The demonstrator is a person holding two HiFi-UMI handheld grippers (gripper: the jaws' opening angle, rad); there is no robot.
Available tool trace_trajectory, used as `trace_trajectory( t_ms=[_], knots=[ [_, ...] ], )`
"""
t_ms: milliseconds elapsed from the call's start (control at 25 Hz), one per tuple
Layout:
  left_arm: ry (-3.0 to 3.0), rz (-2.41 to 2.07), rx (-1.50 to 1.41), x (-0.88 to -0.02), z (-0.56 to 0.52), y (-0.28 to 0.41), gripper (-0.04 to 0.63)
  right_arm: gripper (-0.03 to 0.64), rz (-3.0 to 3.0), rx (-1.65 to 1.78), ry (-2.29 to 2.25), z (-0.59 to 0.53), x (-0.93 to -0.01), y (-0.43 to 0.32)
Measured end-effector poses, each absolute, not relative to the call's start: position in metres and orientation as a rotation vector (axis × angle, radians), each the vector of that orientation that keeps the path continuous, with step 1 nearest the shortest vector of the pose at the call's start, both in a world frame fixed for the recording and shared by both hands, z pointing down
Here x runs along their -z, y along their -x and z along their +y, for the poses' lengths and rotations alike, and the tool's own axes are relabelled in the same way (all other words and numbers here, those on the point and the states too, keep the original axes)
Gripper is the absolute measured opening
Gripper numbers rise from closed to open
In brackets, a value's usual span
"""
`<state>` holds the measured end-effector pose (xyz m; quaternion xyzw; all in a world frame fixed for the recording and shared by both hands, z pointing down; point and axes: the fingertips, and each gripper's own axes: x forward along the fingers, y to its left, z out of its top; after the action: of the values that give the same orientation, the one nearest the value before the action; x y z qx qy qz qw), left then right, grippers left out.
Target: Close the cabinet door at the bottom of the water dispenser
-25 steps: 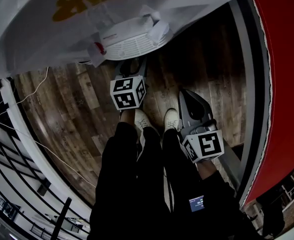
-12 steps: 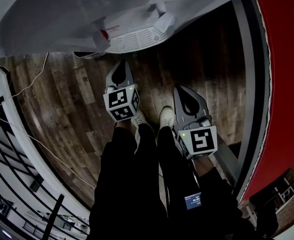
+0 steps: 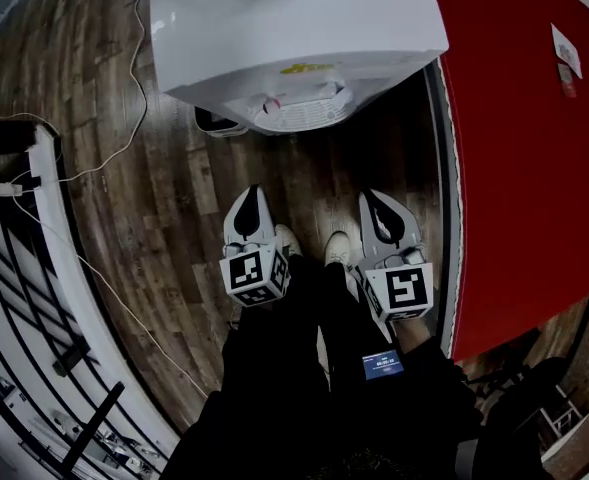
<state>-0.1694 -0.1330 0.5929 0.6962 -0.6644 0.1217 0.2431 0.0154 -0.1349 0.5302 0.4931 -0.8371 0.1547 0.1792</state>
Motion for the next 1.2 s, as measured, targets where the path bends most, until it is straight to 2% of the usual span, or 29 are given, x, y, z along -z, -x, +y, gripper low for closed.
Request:
trace_trajectory(
  t_ms=[200,560,840,1200],
  knots=[
    [-2.010,-1.858,-0.274,-0.500,-0.131,0.166,0.006,-0.002,-2.412,-0.329,-1.390,-0.142,-0.470,-0.005],
    [-2.126,-1.943,-0.193,-0.381,-0.133,0.173,0.006,-0.002,-2.519,-0.241,-1.425,-0.159,-0.363,0.002],
    [-2.171,-2.011,-0.092,-0.277,-0.130,0.177,0.006,-0.002,-2.595,-0.163,-1.584,-0.166,-0.255,-0.004],
    [-2.263,-2.107,0.057,-0.167,-0.170,0.189,0.006,-0.002,-2.729,0.088,-1.690,-0.177,-0.137,0.003]
  ],
)
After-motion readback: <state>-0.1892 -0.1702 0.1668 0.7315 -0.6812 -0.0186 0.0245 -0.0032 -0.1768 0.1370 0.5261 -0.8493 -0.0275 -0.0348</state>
